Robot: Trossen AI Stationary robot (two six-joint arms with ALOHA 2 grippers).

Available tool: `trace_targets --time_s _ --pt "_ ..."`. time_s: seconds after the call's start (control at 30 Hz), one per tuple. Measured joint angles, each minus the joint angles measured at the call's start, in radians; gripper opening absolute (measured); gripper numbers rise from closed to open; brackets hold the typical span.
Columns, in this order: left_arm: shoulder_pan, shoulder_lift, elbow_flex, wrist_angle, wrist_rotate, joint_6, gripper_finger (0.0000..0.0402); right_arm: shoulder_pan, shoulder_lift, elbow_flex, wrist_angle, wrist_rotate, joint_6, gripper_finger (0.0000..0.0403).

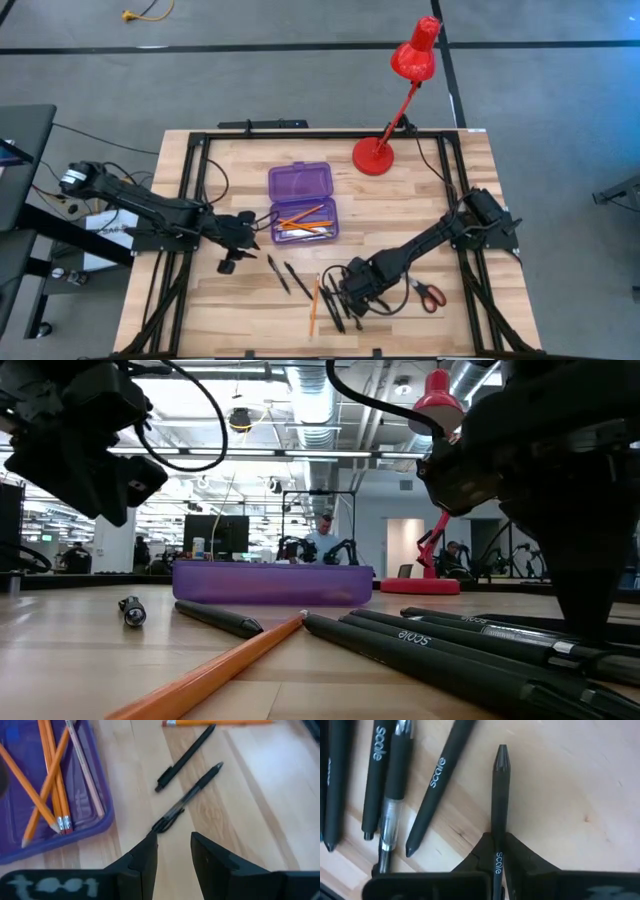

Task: Pick & place school supplies into a supply box
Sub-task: Put the black pen into the purple supply box

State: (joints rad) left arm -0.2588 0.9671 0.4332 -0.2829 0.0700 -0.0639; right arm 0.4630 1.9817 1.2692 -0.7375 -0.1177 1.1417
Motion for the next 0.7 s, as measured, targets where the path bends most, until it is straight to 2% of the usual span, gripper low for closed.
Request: trace_targets --time_s 0.23,0.4,0.7 --pt "0.0 0.002 0.0 -0.014 -0.005 -0.004 0.0105 -0.046 -0.066 -0.003 0.039 0.037 -0.184 0.0001" --pt "0.0 0.002 0.0 -0.013 -0.005 -0.031 0.0105 -0.081 -0.129 -0.003 0.121 0.015 -0.347 0.0001" --pt "0.0 0.002 0.0 -0.009 -0.006 -0.085 0.0105 -0.252 -0.231 0.0 0.165 0.015 -0.574 0.0"
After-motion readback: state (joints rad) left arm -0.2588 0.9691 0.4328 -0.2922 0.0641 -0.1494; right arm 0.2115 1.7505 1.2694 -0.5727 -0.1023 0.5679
